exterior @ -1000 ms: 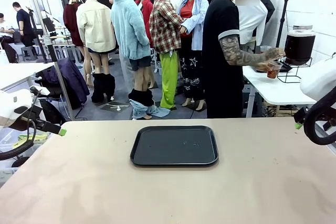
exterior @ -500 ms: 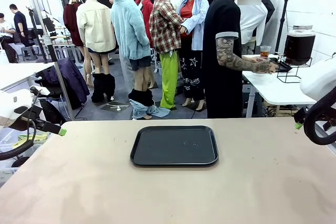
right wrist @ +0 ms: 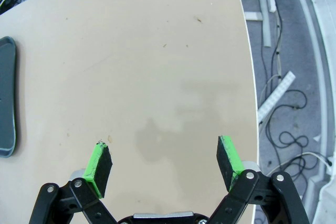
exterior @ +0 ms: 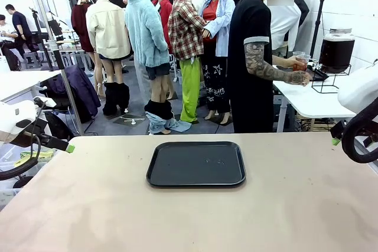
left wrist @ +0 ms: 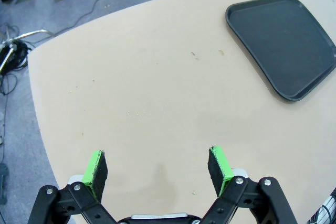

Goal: Pour the drink into the iced cup.
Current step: Open the gripper to release the iced cup you were holding.

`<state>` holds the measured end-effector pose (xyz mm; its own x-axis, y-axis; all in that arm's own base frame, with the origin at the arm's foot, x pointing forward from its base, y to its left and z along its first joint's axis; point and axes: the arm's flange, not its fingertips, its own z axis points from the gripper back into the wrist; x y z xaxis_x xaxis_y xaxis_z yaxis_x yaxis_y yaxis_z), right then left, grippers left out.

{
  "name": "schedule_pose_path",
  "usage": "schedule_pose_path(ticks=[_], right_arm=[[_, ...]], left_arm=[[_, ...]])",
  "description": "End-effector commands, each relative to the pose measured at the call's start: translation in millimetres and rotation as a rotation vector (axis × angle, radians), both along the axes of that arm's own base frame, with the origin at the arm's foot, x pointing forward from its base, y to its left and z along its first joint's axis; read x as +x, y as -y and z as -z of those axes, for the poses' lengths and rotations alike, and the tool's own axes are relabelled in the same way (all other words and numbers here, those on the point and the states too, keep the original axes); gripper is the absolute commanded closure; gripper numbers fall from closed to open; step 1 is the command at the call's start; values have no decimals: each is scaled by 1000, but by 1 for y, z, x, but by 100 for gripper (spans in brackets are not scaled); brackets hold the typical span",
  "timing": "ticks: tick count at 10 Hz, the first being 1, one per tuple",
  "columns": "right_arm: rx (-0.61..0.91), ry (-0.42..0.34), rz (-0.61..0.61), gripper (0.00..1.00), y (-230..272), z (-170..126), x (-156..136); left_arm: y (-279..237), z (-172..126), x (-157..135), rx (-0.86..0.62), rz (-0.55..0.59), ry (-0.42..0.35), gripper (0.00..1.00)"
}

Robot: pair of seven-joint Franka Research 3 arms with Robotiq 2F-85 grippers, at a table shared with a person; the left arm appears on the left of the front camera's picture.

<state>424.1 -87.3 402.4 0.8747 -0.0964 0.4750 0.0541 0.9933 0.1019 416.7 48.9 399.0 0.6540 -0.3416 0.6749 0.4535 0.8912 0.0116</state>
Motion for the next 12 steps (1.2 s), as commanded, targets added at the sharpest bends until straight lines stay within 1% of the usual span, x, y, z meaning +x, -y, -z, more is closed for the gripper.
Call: schedule_pose_path(ticks=[1, 12], right_arm=[[-10, 3, -1, 0, 0, 0, 1], [-10, 3, -1, 0, 0, 0, 1]], left_arm=[[0, 0, 0, 2, 6, 2, 0], [0, 0, 0, 2, 6, 2, 0]])
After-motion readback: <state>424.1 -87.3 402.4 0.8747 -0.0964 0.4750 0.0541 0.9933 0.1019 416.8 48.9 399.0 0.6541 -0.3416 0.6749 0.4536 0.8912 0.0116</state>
